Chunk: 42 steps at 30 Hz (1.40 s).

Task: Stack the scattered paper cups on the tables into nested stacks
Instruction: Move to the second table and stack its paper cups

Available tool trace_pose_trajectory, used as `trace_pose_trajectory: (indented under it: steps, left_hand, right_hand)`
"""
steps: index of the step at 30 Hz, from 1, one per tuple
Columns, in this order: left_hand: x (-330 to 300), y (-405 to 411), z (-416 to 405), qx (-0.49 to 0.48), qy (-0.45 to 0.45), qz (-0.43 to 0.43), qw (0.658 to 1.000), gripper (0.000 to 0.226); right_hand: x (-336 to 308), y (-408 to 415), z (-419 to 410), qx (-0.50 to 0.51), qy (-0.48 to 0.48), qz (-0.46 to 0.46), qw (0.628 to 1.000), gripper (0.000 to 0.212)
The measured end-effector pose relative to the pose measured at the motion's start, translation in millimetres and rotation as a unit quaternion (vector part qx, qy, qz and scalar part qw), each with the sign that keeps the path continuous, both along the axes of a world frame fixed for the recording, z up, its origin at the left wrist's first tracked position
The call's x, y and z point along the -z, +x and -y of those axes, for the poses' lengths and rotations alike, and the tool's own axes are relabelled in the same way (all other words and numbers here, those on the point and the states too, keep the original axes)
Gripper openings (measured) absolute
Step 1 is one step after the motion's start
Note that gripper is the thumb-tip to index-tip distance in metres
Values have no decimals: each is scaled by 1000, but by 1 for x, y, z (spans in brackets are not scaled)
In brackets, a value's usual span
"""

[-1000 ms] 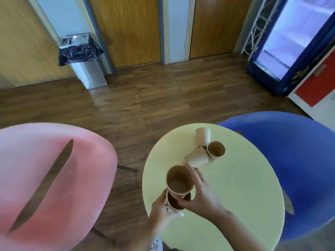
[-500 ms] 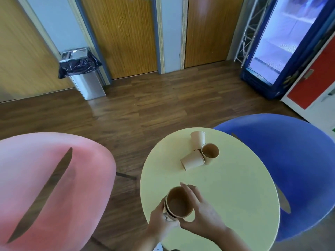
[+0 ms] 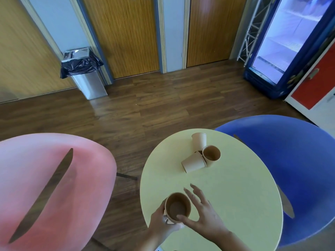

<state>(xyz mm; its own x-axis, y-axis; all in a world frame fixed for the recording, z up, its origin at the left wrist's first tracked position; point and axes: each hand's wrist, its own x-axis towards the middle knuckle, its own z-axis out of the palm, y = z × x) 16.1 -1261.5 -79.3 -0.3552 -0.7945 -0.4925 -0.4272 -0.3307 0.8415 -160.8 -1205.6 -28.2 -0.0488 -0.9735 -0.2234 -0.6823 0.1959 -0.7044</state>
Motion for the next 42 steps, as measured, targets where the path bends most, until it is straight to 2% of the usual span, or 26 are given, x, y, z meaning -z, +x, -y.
trace_pose_trajectory:
  steps: [3,5,8,11,12,15,21,27,30,39,42]
  left_hand:
    - [-2,-8,6,14,-6,-2,1000,72]
    - [-2,-14,11,22,-11,-3,1000,74]
    - [0,-21,19,27,-16,4,1000,77]
    - [4,-28,29,29,-12,12,999,79]
    - [6,-30,33,31,-14,17,999,78]
    - [7,-37,44,34,-26,31,999,75]
    - [4,-45,63,34,-38,34,998,77]
    - [6,-49,67,34,-42,23,998,78]
    - [6,-49,67,30,-42,17,999,79]
    - [4,-47,63,19,-20,1,1000,78]
    - [4,-42,58,17,-15,-7,1000,77]
  right_hand:
    - [-2,-13,14,79,10,47,996,91]
    - [-2,-20,30,191,21,103,976,94]
    - [5,-30,63,362,102,202,904,90]
    - [16,-45,99,437,190,268,838,97]
    - [20,-49,109,449,203,285,822,93]
    - [32,-58,135,472,203,325,794,68]
    - [54,-68,158,500,219,354,760,60]
    - [62,-71,161,510,183,365,757,49]
    - [60,-71,161,511,171,397,743,40]
    - [47,-65,133,519,189,457,697,56]
    - [36,-62,119,523,168,499,671,48]
